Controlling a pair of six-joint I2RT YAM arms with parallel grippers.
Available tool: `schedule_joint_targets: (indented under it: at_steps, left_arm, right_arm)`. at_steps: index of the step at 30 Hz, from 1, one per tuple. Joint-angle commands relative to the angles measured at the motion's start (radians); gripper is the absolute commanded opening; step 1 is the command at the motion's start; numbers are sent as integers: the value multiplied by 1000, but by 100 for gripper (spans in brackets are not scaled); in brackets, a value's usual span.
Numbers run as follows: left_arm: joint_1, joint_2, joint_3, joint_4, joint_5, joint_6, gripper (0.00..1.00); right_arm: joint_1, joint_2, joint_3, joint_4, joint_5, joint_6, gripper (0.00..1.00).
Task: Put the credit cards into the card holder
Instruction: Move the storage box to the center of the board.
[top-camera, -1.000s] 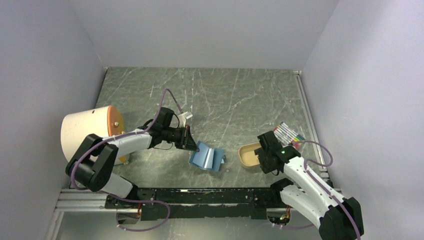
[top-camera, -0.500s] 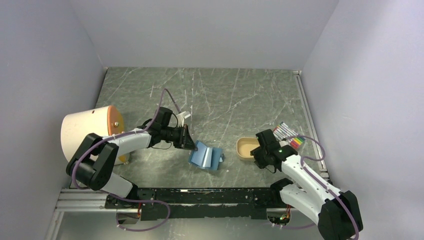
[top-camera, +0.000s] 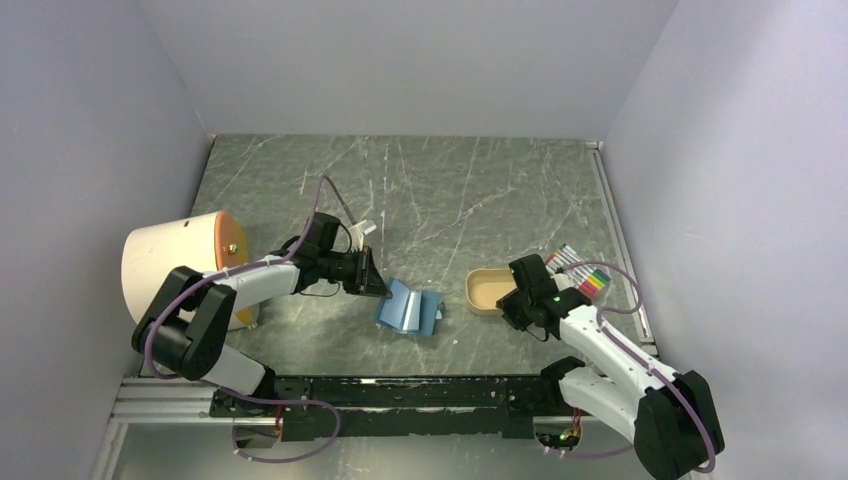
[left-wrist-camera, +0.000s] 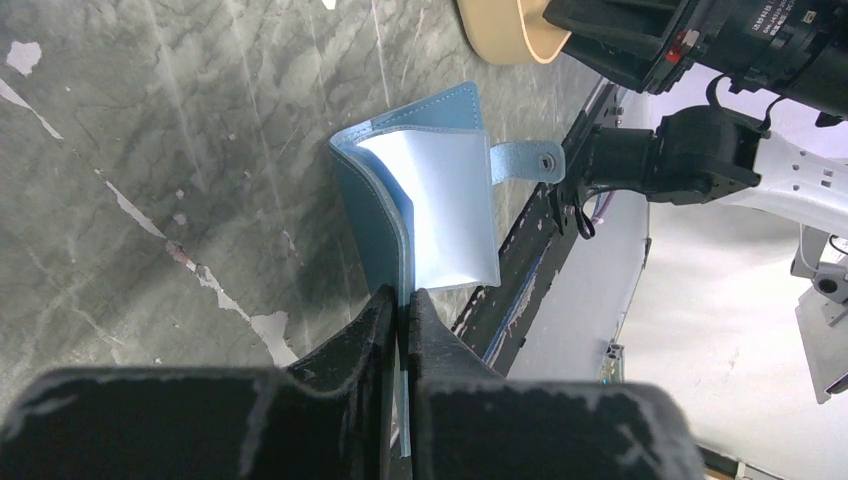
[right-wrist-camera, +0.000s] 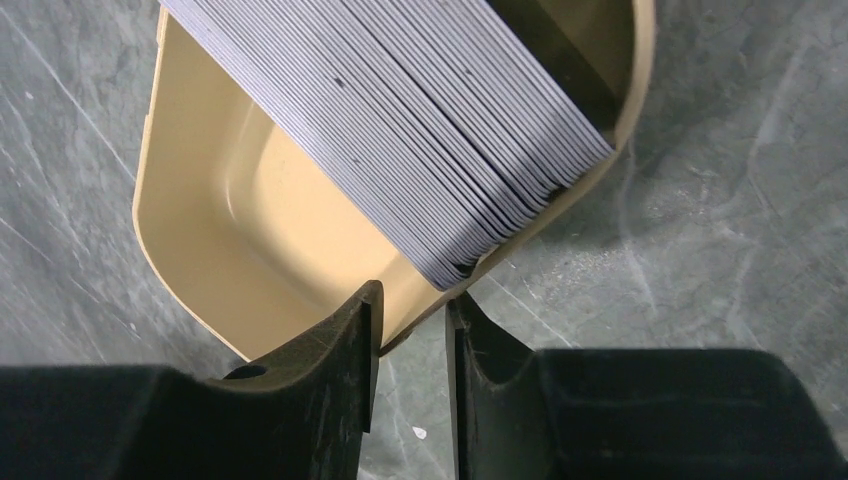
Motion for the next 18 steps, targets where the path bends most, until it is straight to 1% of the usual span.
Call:
schedule_joint_targets:
  at_steps: [1,4,9,18]
  left_arm:
    - [10,-6,31,-5,3,13,9]
    - [13,-5,32,-10,-2,15,9]
    - [18,-5,33,-20,-15,19,9]
    - [25,-12,27,-23,-41,7,9]
  right_arm:
    - [12,9,14,78,-24,-53,30]
    - [12,19,19,86,-29,-71,29]
    - [19,32,11,146,-65,-87,28]
    - [47,96,34,194,-94,-120,28]
